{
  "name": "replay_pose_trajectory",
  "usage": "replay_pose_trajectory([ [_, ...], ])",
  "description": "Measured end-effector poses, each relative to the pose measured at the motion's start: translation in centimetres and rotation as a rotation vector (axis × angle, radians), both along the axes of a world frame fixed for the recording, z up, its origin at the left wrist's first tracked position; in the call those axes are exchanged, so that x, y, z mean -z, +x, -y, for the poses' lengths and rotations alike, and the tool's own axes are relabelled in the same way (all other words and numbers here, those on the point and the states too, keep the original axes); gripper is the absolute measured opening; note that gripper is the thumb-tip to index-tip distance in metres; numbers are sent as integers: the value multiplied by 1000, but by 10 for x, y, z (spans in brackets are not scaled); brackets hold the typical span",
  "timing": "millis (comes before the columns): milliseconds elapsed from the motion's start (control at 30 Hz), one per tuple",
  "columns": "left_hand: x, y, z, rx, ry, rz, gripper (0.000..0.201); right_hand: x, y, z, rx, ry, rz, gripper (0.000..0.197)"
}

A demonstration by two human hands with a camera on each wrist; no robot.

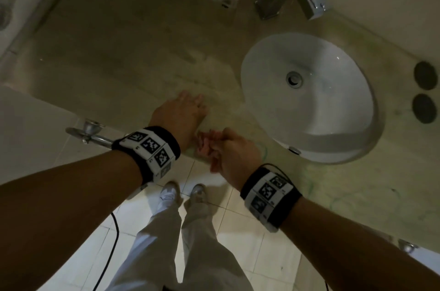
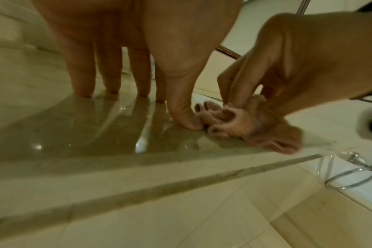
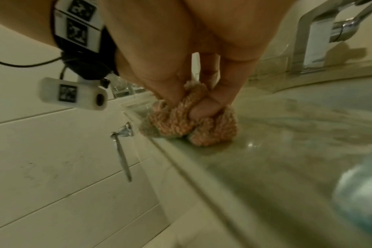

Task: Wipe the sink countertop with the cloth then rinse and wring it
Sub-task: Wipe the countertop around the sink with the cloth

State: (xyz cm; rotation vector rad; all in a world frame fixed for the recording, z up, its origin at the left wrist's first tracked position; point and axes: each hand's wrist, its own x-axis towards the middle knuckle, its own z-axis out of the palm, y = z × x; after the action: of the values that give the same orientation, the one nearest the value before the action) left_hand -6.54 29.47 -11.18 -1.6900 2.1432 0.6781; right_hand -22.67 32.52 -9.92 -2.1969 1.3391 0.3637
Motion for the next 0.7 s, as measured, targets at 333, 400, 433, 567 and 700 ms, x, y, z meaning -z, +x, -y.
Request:
replay_pose_trajectory([
  [333,-4,-2,2,29,20,84,76,-18,-11,55,278,-82,1,29],
  [400,-5,-3,1,35,8,88,73,-13,-14,46,281,-87,6,20],
  [433,-5,-4,0,35,14,88,73,-11,-17,38,266,-84,-12,22],
  [567,-3,-6,-4,33,24,73,76,-5,-30,-4,175,-66,-75,31],
  [700,-3,-20,-11,62,80,36,80,1,-41,-41,165,-47,-49,28],
])
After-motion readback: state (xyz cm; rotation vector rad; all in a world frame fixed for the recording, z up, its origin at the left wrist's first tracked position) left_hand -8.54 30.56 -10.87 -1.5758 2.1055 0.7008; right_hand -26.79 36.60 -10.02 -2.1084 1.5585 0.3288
